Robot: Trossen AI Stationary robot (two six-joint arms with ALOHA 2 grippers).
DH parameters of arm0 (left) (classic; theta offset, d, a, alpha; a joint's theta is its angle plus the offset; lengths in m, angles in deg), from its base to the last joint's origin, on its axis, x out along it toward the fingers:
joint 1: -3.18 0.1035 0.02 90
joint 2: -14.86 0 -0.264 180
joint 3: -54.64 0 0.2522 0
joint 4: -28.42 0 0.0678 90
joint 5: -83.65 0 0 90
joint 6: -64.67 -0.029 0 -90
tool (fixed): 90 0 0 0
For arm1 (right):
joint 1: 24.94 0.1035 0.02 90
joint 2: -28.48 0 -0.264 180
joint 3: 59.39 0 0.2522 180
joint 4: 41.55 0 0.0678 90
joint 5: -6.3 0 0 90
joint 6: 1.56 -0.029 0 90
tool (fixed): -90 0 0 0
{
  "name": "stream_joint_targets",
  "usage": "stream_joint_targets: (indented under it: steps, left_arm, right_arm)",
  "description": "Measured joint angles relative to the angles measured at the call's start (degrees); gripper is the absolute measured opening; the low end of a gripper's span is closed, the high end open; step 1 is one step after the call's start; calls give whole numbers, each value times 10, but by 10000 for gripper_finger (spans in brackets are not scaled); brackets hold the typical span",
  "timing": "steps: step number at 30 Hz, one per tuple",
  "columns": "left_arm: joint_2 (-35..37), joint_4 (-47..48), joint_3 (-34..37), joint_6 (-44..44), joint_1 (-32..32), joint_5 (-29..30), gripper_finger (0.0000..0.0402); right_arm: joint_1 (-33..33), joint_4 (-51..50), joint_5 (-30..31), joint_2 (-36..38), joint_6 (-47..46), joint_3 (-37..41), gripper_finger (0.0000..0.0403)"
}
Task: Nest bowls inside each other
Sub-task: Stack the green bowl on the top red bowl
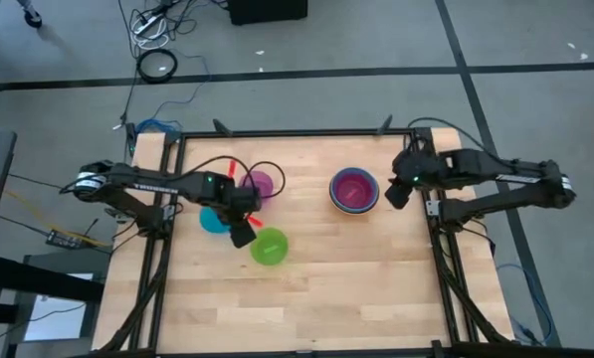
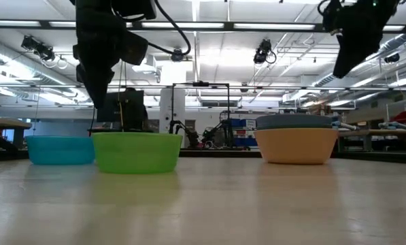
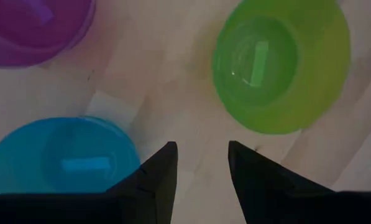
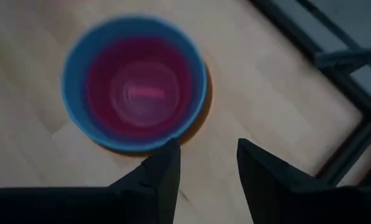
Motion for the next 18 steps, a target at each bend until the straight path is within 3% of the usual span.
stream_joint_targets:
  steps: [10,18]
  left_arm:
    - [-7,-79,-1,137,-2,7,152]
    - [-69,-109,-1,202,-24,-11,152]
  right_arm:
    - [35,62,-12,-5,-4,49,146]
    - [44,70,-15,-5,19,49,146]
